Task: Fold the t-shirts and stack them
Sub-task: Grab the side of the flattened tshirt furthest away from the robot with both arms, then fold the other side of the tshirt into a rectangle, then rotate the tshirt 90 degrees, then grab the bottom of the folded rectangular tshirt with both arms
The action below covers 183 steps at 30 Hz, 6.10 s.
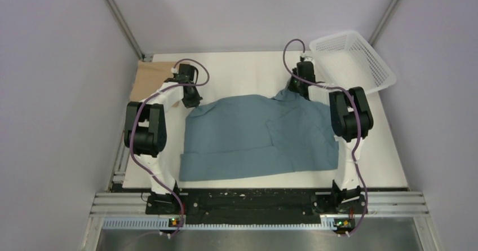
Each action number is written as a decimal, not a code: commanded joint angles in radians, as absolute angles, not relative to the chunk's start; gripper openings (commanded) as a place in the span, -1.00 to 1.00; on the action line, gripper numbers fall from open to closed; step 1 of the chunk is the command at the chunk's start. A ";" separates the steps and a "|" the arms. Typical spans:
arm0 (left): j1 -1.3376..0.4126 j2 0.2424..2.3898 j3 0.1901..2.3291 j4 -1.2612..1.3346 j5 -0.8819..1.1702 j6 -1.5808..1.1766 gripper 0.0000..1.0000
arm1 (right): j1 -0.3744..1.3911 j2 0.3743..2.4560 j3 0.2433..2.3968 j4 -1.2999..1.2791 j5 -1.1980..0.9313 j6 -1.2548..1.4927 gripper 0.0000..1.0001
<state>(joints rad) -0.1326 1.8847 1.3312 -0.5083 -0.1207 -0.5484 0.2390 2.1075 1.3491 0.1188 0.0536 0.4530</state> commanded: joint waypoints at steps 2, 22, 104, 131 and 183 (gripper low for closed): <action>-0.132 1.809 1.324 -0.488 -0.135 -0.573 -1.00 | 0.239 2.006 1.370 0.050 0.078 0.446 -0.85; -0.135 1.299 0.779 -0.349 -0.136 -0.756 -1.00 | 0.372 1.231 0.812 -0.251 0.346 0.587 -1.00; -0.851 1.209 0.347 0.127 -0.200 -1.384 0.97 | 0.483 2.437 1.860 0.077 -0.232 0.488 0.84; -1.280 1.033 0.670 -0.618 -0.782 -1.355 0.98 | 0.498 1.789 1.674 -0.276 0.139 0.234 0.98; -1.121 1.198 0.483 -0.476 -0.254 -1.210 -1.00 | 0.722 1.097 0.416 -0.460 -0.264 0.610 0.17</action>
<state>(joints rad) -1.1206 1.2045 0.5121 -0.4065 -0.2855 -1.2091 0.6994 1.0676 0.4580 -0.4873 -0.2050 0.6117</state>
